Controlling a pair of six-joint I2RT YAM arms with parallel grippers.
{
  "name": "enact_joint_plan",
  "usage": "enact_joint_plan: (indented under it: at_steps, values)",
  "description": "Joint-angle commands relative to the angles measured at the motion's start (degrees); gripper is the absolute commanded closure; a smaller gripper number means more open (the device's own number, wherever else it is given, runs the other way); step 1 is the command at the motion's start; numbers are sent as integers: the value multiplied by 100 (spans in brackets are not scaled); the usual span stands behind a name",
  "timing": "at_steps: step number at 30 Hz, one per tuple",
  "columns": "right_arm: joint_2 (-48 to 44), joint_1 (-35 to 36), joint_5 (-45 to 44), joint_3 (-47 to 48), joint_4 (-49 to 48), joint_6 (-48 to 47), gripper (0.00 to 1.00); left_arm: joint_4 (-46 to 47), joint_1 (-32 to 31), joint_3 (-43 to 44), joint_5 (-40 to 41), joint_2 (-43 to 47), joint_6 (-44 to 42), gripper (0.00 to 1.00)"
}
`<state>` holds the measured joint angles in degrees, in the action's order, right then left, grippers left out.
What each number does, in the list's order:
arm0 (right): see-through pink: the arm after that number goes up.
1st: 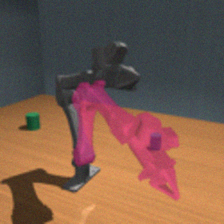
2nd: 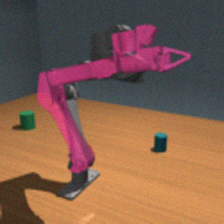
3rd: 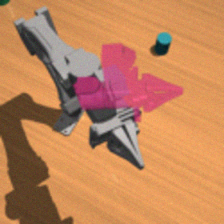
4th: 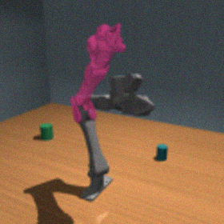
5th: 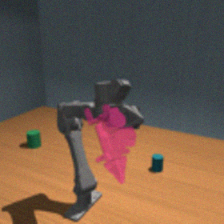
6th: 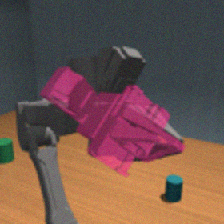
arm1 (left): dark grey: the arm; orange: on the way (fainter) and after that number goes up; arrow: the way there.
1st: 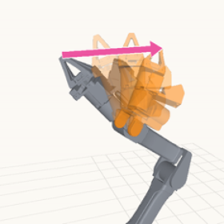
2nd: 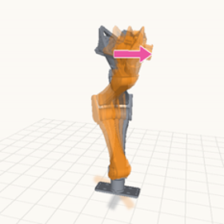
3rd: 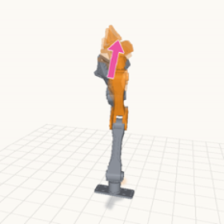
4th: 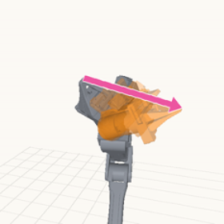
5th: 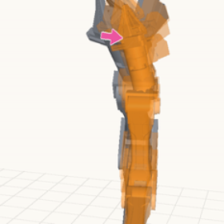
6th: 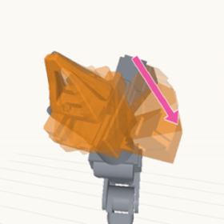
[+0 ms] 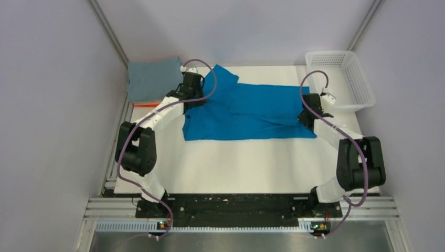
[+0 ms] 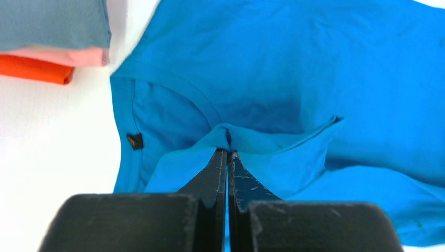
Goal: Fold and stack the t-shirts
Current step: Fold the flattened tshirt in 1/3 of the way
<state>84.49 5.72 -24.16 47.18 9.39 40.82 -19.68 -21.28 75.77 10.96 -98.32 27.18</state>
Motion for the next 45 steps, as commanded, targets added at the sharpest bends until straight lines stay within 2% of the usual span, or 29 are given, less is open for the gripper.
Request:
enact_joint_plan:
  at_steps: [1, 3, 4, 5, 7, 8, 9, 10, 13, 18, 21, 25, 35, 40, 45]
  values:
    - [461, -107, -261, 621, -132, -131, 87, 423, 164, 584, 104, -515, -253, 100]
    - [628, -117, -386, 798, -78, -148, 67, 362, 220, 936, 61, -810, -261, 98]
    - [689, -127, -424, 880, -65, -159, 57, 290, 240, 1044, 94, -974, -216, 85]
    - [728, -127, -456, 963, -42, -177, 52, 69, 261, 1314, 157, -1108, -171, 71]
    - [722, -131, -375, 1056, 40, -279, 49, -265, 289, 1681, 306, -1332, -97, 38]
    - [689, -125, -282, 1047, 53, -369, 46, -433, 297, 1810, 482, -1373, -39, 29]
    - [627, -128, -193, 1021, 68, -440, 41, -567, 299, 1875, 686, -1374, 33, 8]
    - [547, -127, -101, 968, 78, -535, 37, -616, 300, 1874, 869, -1344, 93, 2]
    - [253, -118, 374, 681, 77, -822, 28, -630, 306, 1649, 681, -1073, 164, 1]
    - [-248, -81, 1768, -219, -458, -1023, 18, -251, 283, 714, -855, -530, 422, 1]
    - [-109, -67, 2140, -320, -688, -1212, 13, 271, 250, 3, -1616, -372, 630, 1]
    - [332, -69, 1925, -59, -973, -1333, 13, 493, 238, -459, -1797, -501, 820, 1]
    - [1974, -160, 943, 1522, -1418, -1279, 12, 306, 247, -327, -1574, -978, 841, 1]
    - [2068, -151, 923, 1839, -1345, -1316, 12, 270, 248, -22, -1476, -1061, 828, 1]
    - [1841, 44, 1123, 1357, -1264, -1335, 12, 443, 247, 368, -1795, -1378, 874, 1]
